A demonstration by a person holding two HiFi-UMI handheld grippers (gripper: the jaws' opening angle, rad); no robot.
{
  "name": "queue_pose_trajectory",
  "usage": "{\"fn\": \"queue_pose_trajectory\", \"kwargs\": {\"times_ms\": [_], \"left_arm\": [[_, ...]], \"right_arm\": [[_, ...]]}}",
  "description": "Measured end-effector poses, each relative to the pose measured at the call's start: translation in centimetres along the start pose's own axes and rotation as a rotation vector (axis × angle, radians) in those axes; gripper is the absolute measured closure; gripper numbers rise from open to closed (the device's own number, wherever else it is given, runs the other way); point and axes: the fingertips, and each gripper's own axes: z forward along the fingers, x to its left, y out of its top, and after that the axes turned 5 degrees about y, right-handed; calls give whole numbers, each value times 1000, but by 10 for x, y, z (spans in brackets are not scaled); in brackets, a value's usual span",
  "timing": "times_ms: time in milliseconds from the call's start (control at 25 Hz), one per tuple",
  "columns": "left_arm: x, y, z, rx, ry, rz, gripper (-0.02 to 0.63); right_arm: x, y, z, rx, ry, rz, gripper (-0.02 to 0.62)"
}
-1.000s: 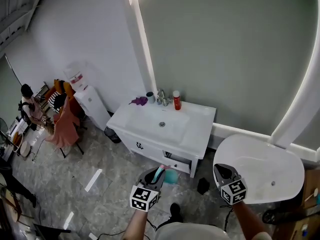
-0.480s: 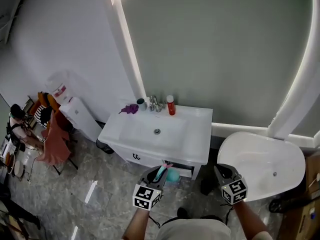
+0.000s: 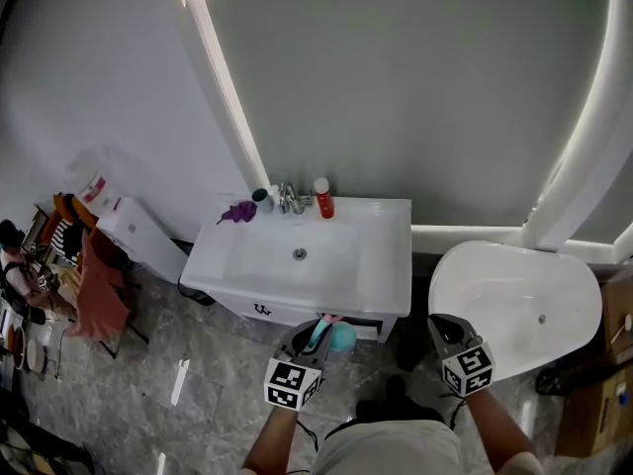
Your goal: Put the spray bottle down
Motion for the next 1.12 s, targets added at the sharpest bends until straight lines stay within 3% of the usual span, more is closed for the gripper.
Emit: {"fn": "queue_pose_trajectory", "kwargs": {"times_ms": [520, 1120], "left_arm": [[2, -5, 70, 89, -45, 31, 528], [-9, 11, 202, 140, -85, 87, 528]], "right_arm": [[-44, -14, 46, 60, 13, 1, 585], [-128, -43, 107, 121, 63, 92, 585]]}}
